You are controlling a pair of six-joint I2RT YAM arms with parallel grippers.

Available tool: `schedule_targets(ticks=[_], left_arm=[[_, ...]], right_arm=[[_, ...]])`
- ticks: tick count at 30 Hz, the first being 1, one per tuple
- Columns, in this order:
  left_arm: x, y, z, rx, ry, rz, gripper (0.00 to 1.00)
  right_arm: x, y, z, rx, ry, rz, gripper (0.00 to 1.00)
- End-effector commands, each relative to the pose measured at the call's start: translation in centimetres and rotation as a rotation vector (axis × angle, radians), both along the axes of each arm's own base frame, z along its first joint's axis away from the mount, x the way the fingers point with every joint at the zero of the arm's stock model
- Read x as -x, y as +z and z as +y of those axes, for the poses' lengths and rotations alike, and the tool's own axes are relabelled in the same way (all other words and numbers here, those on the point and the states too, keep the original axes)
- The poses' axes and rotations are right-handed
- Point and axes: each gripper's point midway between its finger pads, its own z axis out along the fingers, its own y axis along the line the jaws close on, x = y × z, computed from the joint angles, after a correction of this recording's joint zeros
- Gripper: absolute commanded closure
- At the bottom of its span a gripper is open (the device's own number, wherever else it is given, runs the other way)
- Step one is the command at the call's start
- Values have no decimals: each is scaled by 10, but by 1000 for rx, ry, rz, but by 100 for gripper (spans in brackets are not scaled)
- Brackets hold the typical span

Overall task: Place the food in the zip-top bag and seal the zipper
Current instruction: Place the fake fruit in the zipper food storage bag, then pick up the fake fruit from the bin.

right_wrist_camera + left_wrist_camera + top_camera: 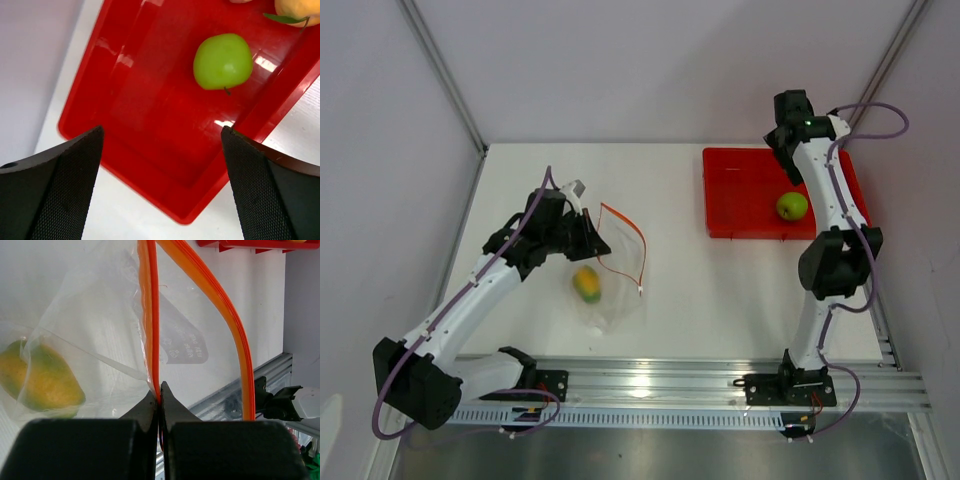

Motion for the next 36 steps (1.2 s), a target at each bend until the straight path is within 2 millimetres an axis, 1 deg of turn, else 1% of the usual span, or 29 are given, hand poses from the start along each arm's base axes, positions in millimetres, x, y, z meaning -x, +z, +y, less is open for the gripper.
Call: schedule_targets(ticks=[1,2,5,6,8,9,10,11,12,14,16,19,21,24,27,29,31,36], left_arm=[[0,10,-2,20,-10,-51,99],[0,9,-2,22,-10,-49,99],[0,6,-2,20,-10,-41,99],[0,5,-2,20,-10,-40,99],[-1,5,-3,20,-12,-38,100],[-1,2,-3,19,-14,-31,99],[-2,4,-4,20,-13,-36,100],[-2,2,-4,21,-14,-32,100],[-1,2,-5,23,-17,-25,99],[-1,3,-7,33,-22,-22,99],[0,3,-8,40,-26,-20,99],[0,3,-7,36,-20,-23,99],[-1,2,-7,34,-19,-21,100],[-1,-1,-7,32,-20,-9,100],[-3,-1,-8,33,-20,-11,99],[-2,-4,-8,29,-20,-3,99],[-3,-2,-8,30,-21,-8,99],[-4,-5,-8,23,-19,-1,99]], right_arm=[[6,0,-26,86,-92,75,1],[2,-13,-32,92,-106,104,1],[-1,-25,-41,60,-144,130,1],[-1,-39,-47,48,-154,167,1],[-2,-50,-53,34,-171,188,1],[-1,-60,-58,27,-186,215,1],[0,-69,-57,14,-189,233,1],[1,-75,-70,-3,-219,241,1],[2,-85,-77,-18,-238,256,1],[4,-102,-78,-62,-240,283,1],[-1,-113,-79,-96,-238,282,1],[-10,-123,-82,-103,-230,276,1],[-19,-130,-78,-129,-200,263,1],[-21,-142,-75,-148,-192,281,0],[-20,-154,-74,-151,-192,299,1],[-17,-161,-74,-152,-194,317,1],[-12,-171,-73,-153,-195,338,0],[-11,-184,-74,-164,-194,350,1]])
